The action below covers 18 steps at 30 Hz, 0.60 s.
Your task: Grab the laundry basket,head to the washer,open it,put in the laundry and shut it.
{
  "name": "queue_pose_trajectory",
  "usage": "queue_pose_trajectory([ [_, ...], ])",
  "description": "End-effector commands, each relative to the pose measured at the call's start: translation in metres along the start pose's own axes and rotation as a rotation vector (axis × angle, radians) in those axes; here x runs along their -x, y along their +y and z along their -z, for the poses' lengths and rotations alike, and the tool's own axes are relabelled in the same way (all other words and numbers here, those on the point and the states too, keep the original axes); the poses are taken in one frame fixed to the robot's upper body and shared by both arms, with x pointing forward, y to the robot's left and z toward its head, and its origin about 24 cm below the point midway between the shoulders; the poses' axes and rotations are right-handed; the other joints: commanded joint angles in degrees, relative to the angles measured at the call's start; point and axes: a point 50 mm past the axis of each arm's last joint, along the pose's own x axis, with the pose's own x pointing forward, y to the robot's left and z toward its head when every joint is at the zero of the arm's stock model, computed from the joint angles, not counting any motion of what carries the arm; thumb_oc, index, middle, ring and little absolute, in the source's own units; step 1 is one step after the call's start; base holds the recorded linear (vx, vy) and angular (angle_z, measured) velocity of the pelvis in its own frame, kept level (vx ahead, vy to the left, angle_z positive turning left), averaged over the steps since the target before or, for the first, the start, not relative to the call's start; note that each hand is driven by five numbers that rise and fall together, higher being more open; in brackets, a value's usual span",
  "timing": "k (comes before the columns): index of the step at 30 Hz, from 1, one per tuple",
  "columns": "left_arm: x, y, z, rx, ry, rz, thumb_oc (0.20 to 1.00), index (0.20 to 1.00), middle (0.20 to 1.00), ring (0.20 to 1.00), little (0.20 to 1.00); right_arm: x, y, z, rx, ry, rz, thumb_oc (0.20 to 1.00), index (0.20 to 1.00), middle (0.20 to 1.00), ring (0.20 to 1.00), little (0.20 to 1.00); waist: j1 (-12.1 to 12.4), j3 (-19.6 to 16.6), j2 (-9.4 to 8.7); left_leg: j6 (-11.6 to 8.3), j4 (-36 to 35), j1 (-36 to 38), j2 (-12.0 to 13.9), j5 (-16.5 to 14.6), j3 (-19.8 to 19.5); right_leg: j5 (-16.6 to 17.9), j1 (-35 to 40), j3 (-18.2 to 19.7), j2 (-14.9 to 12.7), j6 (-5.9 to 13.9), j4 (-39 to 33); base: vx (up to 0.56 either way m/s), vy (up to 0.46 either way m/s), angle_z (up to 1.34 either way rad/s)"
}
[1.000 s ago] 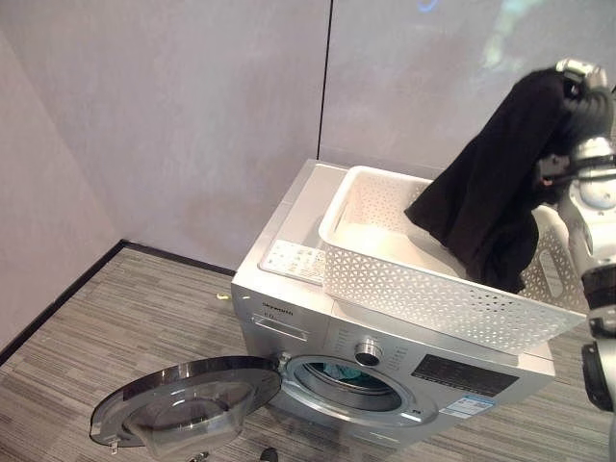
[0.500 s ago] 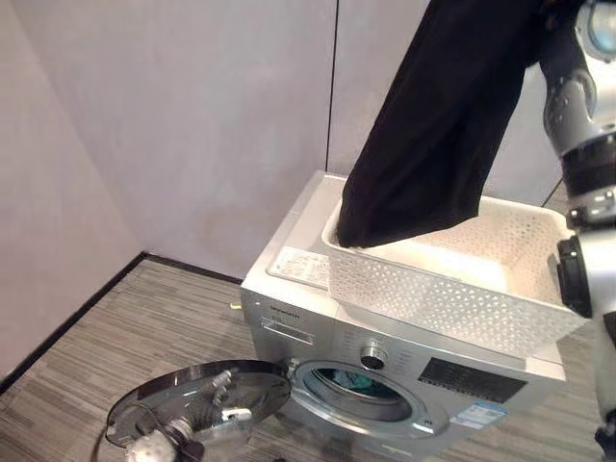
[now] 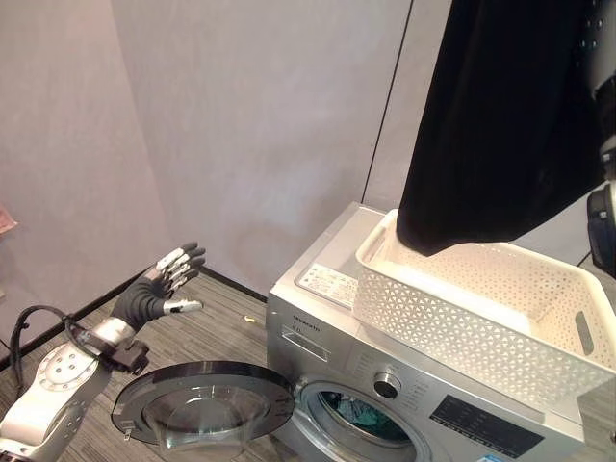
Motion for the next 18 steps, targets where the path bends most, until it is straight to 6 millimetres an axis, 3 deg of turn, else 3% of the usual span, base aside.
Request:
queue_pose_trajectory([
  [1, -0.032, -0.021, -0.042, 0.070, -0.276, 0.044, 1.000, 1.000, 1.000, 1.000, 1.000, -0.019, 0.010, -0.082, 0.017, -0.248, 0.016, 0.200, 0.200, 0.200, 0.200, 0.200, -0.76, -1.59, -4.60, -2.04, 0.17, -1.44, -1.40, -2.22, -1.95, -1.29, -0.55, 2.96, 0.76, 0.90, 0.77, -0.03, 0.033, 0.19],
  [2, -0.041, -0.031, -0.045, 0.085, -0.295, 0.080, 1.000, 1.000, 1.000, 1.000, 1.000, -0.020, 0.011, -0.088, 0.040, -0.268, 0.017, 0.200, 0.200, 0.200, 0.200, 0.200, -0.58, -1.26, -4.68, -1.63, 0.24, -2.01, -1.64, -1.13, -1.59, -0.28, -1.07, 1.82, 0.51, 0.76, 0.92, -0.04, 0.037, 0.20],
  [6, -0.057, -0.051, -0.053, 0.090, -0.338, 0.163, 1.000, 1.000, 1.000, 1.000, 1.000, -0.022, 0.011, -0.104, 0.055, -0.307, 0.034, 0.200, 0.200, 0.200, 0.200, 0.200, -0.92, -1.47, -5.60, -1.52, 0.24, -2.35, -1.85, -1.23, -1.79, -0.12, -1.30, 1.85, 0.58, 0.95, 0.85, 0.01, 0.013, 0.06],
  [10, -0.082, -0.086, -0.058, 0.140, -0.375, 0.278, 1.000, 1.000, 1.000, 1.000, 1.000, -0.026, 0.005, -0.122, 0.082, -0.346, 0.078, 0.200, 0.200, 0.200, 0.200, 0.200, -2.00, -1.77, -6.70, -1.50, 0.19, -2.27, -1.79, -1.63, -1.39, -0.05, -1.38, 2.10, 0.77, 1.18, 0.89, 0.04, 0.002, 0.02],
  [18, -0.102, -0.114, -0.069, 0.188, -0.419, 0.363, 1.000, 1.000, 1.000, 1.000, 1.000, -0.027, 0.003, -0.120, 0.107, -0.333, 0.090, 0.200, 0.200, 0.200, 0.200, 0.200, -3.65, -2.05, -6.91, -1.45, 0.14, -1.90, -1.38, -2.04, 0.01, 0.33, -1.75, 3.46, 0.90, 1.33, 0.87, 0.00, 0.003, -0.12],
])
